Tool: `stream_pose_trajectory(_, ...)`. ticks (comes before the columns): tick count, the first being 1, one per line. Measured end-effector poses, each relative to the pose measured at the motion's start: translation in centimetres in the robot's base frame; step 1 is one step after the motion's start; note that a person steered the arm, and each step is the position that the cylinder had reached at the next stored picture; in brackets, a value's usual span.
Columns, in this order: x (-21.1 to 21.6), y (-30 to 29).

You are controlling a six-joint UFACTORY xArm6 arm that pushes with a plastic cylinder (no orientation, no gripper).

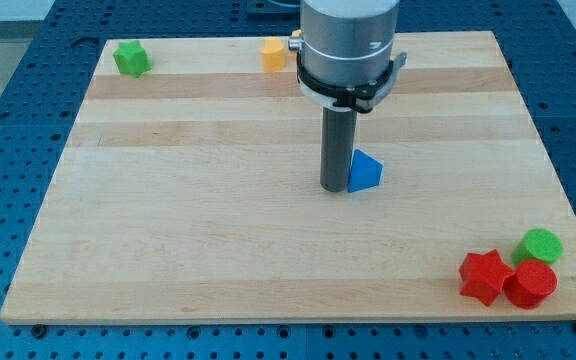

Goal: Slide the blue triangle above the red star

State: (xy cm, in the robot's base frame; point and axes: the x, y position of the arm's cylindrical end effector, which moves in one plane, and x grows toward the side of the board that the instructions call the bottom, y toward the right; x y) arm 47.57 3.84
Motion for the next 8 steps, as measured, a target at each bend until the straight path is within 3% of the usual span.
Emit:
stream_pose_trajectory(2,0.8,0.2)
stream_pose_trajectory(5,-2.7,0.9)
stream_pose_trajectory(8,-0.8,3.3)
